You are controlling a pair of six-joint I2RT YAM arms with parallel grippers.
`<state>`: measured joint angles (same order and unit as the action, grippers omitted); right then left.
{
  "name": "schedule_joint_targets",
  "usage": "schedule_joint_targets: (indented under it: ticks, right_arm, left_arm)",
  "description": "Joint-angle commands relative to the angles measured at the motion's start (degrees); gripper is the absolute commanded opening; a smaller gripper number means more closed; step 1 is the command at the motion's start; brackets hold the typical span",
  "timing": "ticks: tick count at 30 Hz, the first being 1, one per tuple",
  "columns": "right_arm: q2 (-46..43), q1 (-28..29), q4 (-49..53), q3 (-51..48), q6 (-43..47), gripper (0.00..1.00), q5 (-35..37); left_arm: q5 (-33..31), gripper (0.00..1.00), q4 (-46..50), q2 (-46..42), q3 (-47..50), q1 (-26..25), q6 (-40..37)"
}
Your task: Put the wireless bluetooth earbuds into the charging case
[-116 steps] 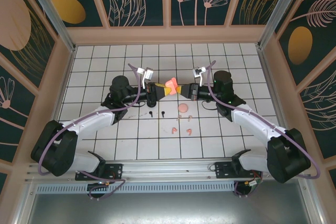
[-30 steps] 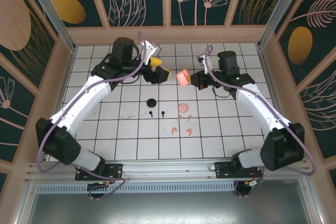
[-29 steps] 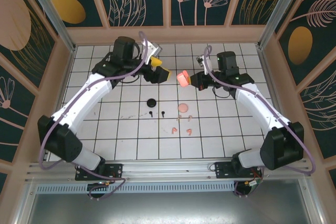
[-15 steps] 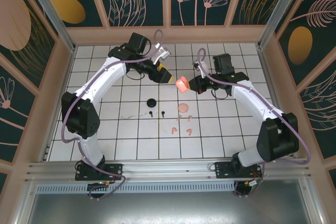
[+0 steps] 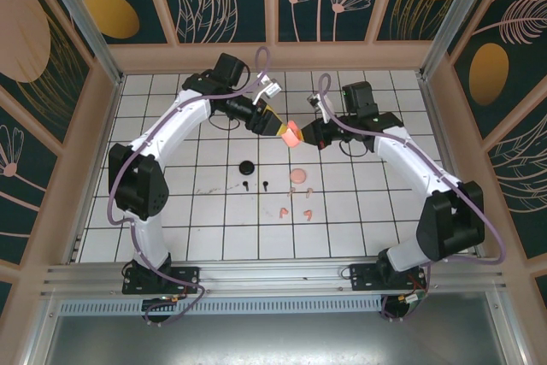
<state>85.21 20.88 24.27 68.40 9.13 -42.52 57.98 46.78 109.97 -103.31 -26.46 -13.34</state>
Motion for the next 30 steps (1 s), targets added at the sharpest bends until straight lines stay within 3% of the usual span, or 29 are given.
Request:
schedule_joint_targets:
  ticks: [1,14,26,30]
  right_arm:
    - [1.39,0.69,0.52,2.68,1.53,0.0,-1.7]
    - [3.95,2.36,1.92,5.75,1.97,0.0,-0.56]
    - [4.34,2.39,1.99,6.13,1.95,0.0,-0.1]
    - [4.23,2.41,1.66,6.25,1.54,0.0,-0.22]
  left_arm:
    - [2.27,0.64,1.77,1.12,-1.31,-0.35,-1.65]
    - [2.82,0.56,2.61,1.67,1.09,-0.96,-3.83]
    - [4.16,0.39,2.61,1.42,1.55,-0.96,-4.85]
    - [4.68,0.28,2.61,1.61,1.89,-1.07,-5.0]
